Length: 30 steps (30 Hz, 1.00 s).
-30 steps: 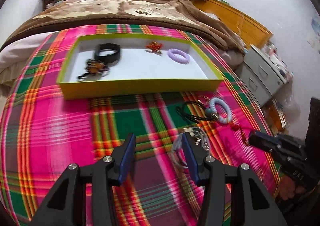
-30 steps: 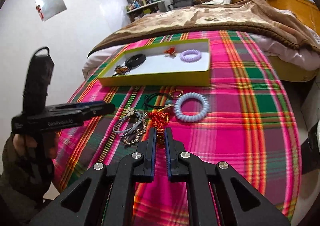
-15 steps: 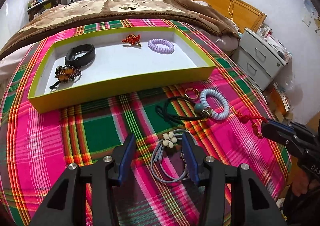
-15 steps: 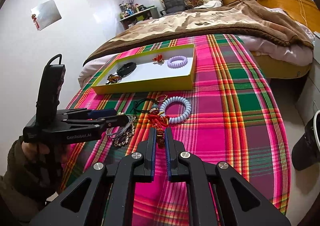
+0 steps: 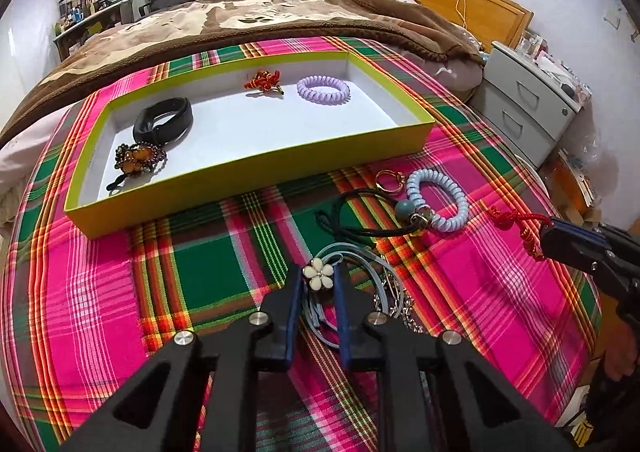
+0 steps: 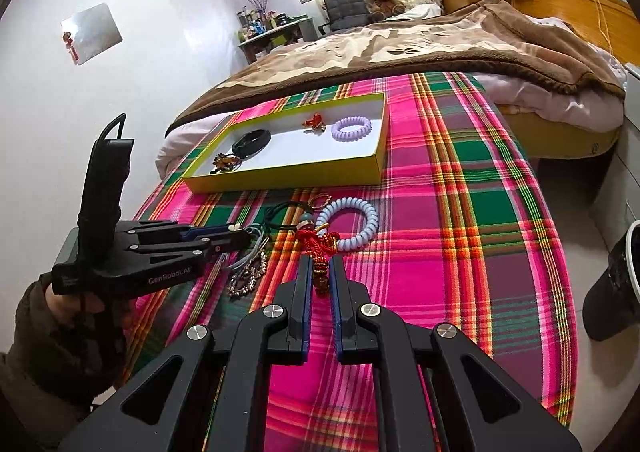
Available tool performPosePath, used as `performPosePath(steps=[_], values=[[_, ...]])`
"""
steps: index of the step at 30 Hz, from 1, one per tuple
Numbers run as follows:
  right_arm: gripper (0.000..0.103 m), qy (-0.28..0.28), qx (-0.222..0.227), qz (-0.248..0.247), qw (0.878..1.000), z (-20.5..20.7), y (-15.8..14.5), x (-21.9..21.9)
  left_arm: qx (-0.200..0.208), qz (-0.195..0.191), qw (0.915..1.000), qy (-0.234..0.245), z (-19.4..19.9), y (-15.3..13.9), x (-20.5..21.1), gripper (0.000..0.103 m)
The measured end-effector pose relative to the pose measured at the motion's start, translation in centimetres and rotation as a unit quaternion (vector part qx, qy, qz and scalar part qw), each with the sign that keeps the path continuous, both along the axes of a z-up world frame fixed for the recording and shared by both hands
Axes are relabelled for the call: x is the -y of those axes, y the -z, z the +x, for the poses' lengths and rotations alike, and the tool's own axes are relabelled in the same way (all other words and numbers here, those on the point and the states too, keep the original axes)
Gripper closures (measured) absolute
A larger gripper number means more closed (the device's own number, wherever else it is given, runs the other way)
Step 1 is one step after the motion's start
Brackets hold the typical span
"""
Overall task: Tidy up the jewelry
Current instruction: 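Carry the silver flower bracelets toward the tray while the right tool grasps a red knotted charm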
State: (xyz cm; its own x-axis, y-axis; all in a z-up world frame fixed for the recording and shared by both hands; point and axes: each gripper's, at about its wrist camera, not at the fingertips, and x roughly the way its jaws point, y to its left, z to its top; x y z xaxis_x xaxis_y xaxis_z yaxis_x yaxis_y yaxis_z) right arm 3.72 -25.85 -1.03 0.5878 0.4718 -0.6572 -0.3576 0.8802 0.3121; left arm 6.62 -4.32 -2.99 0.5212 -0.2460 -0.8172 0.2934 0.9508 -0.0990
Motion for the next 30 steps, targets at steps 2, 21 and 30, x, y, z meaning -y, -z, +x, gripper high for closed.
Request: performPosePath(steps=[2,21,30], values=[[0.095,0.002,0.002,0.000,1.000,0.0,-0.1,0.0,0.000,-0.003,1.0000,-0.001,-0.1,-0.1,-0.1,0.087],[0.095,0.016,0.042,-0.007,0.999,1.3,-3.0,-0.9,0.050,-0.051,0.9967,-0.040,0.8,-4.6,-3.4,0.087],[0.095,0.009,0.059,-0.027,0.998,5.3,-4.1,-2.8,0.058,-0.058,0.9952,-0.054,4.6,-5.7,-4.6,0.086]])
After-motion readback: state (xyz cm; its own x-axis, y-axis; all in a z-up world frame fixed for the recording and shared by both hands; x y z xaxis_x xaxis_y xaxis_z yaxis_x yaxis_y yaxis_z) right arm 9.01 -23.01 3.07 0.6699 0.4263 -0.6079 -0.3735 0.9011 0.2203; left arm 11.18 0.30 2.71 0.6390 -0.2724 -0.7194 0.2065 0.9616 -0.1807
